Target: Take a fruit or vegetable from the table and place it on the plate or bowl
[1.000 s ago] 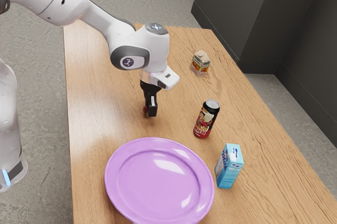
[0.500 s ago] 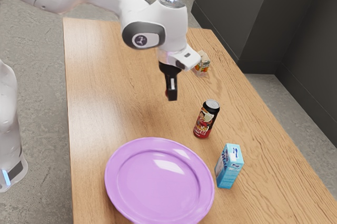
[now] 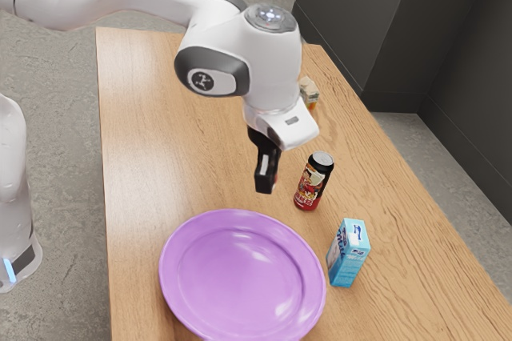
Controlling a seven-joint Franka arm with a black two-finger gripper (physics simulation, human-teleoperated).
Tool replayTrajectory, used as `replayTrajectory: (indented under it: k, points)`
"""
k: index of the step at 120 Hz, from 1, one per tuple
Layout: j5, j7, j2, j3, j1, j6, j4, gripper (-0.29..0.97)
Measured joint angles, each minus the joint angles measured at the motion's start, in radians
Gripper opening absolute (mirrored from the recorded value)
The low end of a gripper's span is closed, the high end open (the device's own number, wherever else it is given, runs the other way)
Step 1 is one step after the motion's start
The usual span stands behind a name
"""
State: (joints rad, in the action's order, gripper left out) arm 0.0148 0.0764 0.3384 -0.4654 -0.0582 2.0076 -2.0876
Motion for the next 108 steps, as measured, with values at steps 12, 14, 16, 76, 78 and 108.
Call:
replayTrajectory:
  k: [12, 14, 16, 76, 78, 108]
  points:
    - [-0.002, 0.001, 0.000, -0.044, 0.000, -0.012, 0.015, 0.12]
    - [-0.003, 0.001, 0.000, -0.053, 0.000, -0.014, 0.016, 0.13]
    - [-0.004, 0.001, 0.000, -0.060, 0.000, -0.016, 0.018, 0.12]
    - [-0.022, 0.003, -0.023, -0.140, 0.003, -0.035, 0.027, 0.20]
    - [-0.022, 0.003, -0.023, -0.140, 0.003, -0.036, 0.027, 0.25]
    - [-0.026, 0.006, -0.015, -0.140, 0.003, -0.040, 0.027, 0.61]
